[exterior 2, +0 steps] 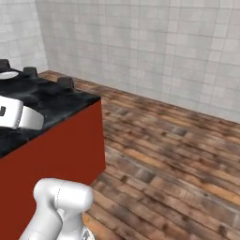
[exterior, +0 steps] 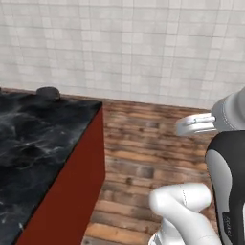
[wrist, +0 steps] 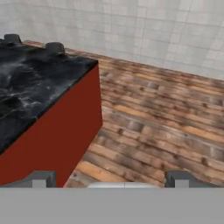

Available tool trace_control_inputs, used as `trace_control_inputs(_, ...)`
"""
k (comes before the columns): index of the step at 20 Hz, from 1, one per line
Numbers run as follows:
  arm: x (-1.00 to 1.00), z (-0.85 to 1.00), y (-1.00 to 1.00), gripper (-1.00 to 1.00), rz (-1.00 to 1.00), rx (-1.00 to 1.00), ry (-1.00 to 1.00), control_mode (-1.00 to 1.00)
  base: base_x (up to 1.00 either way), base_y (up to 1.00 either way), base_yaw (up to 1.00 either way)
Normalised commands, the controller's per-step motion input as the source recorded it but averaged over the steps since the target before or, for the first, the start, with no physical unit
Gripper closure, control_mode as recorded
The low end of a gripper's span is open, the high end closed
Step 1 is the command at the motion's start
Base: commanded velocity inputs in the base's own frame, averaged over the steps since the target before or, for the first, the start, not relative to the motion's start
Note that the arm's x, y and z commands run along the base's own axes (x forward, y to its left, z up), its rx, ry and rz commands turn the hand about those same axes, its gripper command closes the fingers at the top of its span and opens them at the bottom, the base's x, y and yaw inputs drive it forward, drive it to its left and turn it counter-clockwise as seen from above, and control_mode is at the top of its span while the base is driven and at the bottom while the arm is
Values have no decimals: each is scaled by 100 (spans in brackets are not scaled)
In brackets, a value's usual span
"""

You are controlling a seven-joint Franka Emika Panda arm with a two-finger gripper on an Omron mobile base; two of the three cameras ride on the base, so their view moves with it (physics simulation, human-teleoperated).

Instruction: Transport the chicken drumstick and squash to the fridge. Place the chicken drumstick on the rack containing meat and place the squash on the rack containing the vegetable, ensuring meats and vegetables are on different racks.

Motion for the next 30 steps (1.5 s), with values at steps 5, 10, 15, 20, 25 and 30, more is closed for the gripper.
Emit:
trace_control_inputs(5, 0, 0, 0, -100, 0, 0, 0, 100, 100, -100, 52)
trace_control_inputs(10, 0, 0, 0, -100, 0, 0, 0, 100, 98, -100, 51)
trace_control_inputs(15, 0, 0, 0, -100, 0, 0, 0, 100, 98, -100, 51)
trace_control_inputs(20, 0, 0, 0, -100, 0, 0, 0, 100, 91, -100, 51)
trace_control_inputs(25, 0, 0, 0, -100, 0, 0, 0, 100, 77, -100, 51)
trace_control_inputs(30, 0, 0, 0, -100, 0, 0, 0, 100, 64, -100, 46)
